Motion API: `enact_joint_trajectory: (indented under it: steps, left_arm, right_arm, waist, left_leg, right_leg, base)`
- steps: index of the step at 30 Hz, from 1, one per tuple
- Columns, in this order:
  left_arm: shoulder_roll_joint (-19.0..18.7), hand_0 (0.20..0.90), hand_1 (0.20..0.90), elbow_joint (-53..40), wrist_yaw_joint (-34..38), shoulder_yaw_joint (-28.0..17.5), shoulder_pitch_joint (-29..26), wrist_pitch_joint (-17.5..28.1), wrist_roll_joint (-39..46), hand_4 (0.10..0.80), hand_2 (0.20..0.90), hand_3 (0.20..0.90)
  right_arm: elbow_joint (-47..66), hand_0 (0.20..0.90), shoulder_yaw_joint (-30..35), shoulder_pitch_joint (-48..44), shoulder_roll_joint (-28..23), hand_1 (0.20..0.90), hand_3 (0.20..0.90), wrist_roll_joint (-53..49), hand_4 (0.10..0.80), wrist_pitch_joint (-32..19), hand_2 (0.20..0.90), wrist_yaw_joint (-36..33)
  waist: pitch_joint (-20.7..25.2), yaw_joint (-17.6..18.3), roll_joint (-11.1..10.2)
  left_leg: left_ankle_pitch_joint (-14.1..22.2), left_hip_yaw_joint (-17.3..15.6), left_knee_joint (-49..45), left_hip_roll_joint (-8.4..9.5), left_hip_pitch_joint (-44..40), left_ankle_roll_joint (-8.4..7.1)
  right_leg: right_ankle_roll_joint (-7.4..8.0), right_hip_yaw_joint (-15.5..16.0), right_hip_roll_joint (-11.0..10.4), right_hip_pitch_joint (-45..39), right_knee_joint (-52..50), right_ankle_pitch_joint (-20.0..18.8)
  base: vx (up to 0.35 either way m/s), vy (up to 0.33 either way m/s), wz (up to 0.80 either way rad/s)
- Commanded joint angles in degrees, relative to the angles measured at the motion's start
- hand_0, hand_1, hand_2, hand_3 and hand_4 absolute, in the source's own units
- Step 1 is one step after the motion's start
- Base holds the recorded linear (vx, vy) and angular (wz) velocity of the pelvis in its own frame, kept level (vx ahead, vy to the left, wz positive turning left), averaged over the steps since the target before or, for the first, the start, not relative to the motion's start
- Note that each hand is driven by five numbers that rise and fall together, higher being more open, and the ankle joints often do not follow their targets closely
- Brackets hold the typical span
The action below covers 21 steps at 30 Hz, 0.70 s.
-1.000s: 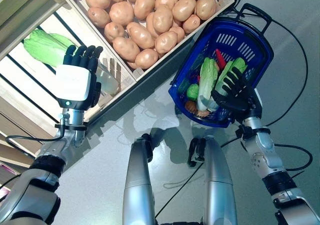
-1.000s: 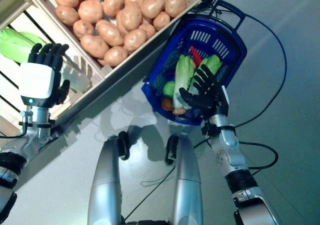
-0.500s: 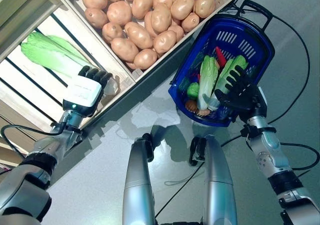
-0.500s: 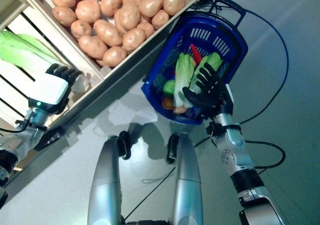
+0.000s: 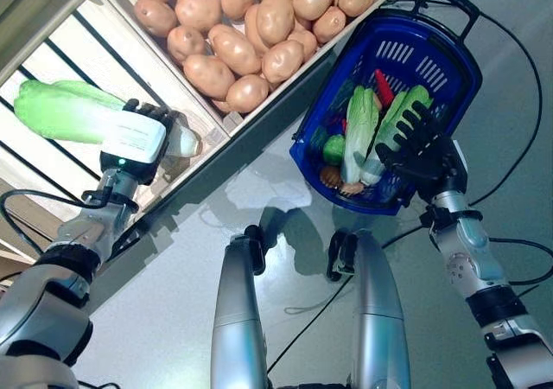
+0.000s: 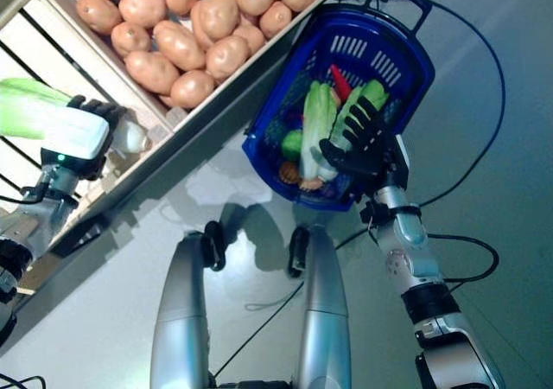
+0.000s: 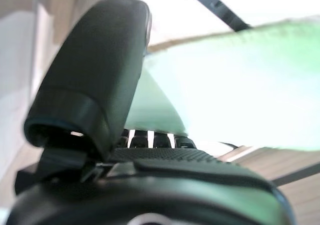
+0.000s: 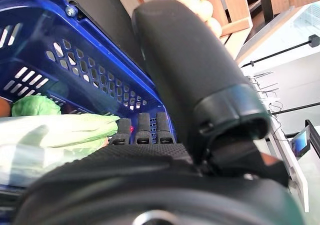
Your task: Put vegetables into the basket
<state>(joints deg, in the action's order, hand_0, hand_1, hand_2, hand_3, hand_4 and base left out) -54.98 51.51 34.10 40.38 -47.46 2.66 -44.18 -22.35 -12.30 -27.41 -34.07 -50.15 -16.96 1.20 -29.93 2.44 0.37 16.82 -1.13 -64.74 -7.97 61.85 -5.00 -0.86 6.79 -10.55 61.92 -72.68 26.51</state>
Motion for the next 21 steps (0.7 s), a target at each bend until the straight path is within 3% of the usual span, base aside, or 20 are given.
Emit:
enact_joint_trajectory:
  steps: [1, 5, 6, 7, 8, 15, 21]
  left_arm:
    - [-4.6, 0.900, 0.900, 1.0, 0.7, -1.5, -6.9, -4.4, 1.6, 0.800, 0.900, 0.900]
    - [-4.3, 0.900, 0.900, 2.0, -3.3, 0.8, -10.7, -6.7, 3.2, 0.800, 0.900, 0.900]
    - [-4.3, 0.726, 0.726, 1.9, -3.4, 0.8, -11.0, -7.0, 3.8, 0.684, 0.726, 0.726]
    - [-4.4, 0.326, 0.326, 1.4, -2.8, 0.8, -11.2, -6.5, 4.4, 0.417, 0.326, 0.326]
    - [-4.4, 0.300, 0.300, 1.1, -2.6, 0.8, -11.2, -6.1, 4.5, 0.400, 0.300, 0.300]
    - [-4.7, 0.300, 0.300, -1.0, -2.4, -1.4, -10.7, -4.4, 6.0, 0.400, 0.300, 0.300]
    - [-5.2, 0.300, 0.300, -1.4, -3.0, -4.9, -6.5, -0.8, 9.0, 0.400, 0.300, 0.300]
  right_arm:
    - [4.4, 0.900, 0.5, -4.4, -4.6, 0.900, 0.900, -2.4, 0.800, -5.5, 0.900, 1.5]
    - [4.6, 0.900, 0.8, -4.7, -5.1, 0.900, 0.900, -2.5, 0.800, -5.8, 0.900, 1.3]
    - [4.9, 0.900, 0.8, -4.6, -5.1, 0.900, 0.900, -2.5, 0.800, -5.9, 0.900, 0.9]
    - [5.5, 0.900, 0.8, -4.4, -5.0, 0.900, 0.900, -2.8, 0.800, -6.0, 0.900, 0.5]
    - [5.7, 0.900, 0.9, -4.3, -5.0, 0.900, 0.900, -2.9, 0.800, -6.0, 0.900, 0.5]
    - [7.5, 0.900, 2.0, -3.0, -3.8, 0.900, 0.900, -2.8, 0.800, -7.0, 0.900, 1.8]
    - [7.8, 0.900, 2.6, -1.1, -1.3, 0.900, 0.900, -1.0, 0.800, -6.6, 0.900, 1.1]
  waist:
    - [0.1, 1.8, 1.1]
    - [0.1, 2.1, 0.6]
    - [0.1, 2.1, 0.5]
    - [0.1, 2.1, 0.4]
    - [0.1, 2.1, 0.4]
    - [0.1, 2.0, 0.2]
    - [0.1, 2.0, 0.1]
  left_leg:
    - [2.8, -4.3, 2.2, 1.24, -3.2, 5.54]
    - [2.7, -3.6, 0.2, 1.30, 0.2, 5.77]
    - [2.7, -3.5, 0.0, 1.35, 0.6, 5.84]
    - [2.6, -3.4, -0.2, 1.36, 1.0, 5.93]
    - [2.6, -3.3, -0.2, 1.35, 1.1, 5.95]
    - [2.1, -4.0, 2.2, 1.10, -2.7, 5.58]
    - [0.9, -5.4, 8.2, 0.54, -12.2, 4.47]
  right_leg:
    - [0.71, -1.4, -0.3, -2.2, 5.5, -6.3]
    - [0.53, -1.2, -0.2, 0.9, 3.6, -6.3]
    - [0.53, -1.2, -0.1, 1.3, 3.5, -6.3]
    - [0.58, -1.1, 0.0, 1.7, 3.2, -6.3]
    - [0.62, -1.1, 0.1, 1.8, 3.2, -6.3]
    - [1.10, -0.8, 0.5, -2.2, 5.9, -6.8]
    - [1.36, -0.4, 0.7, -11.1, 11.2, -7.8]
  base:
    - [0.000, 0.000, 0.00]
    - [-0.033, 0.000, 0.02]
    - [-0.048, -0.005, 0.02]
    - [-0.041, -0.005, 0.02]
    - [-0.041, -0.009, 0.03]
    - [0.000, 0.000, 0.00]
    - [0.030, -0.008, -0.03]
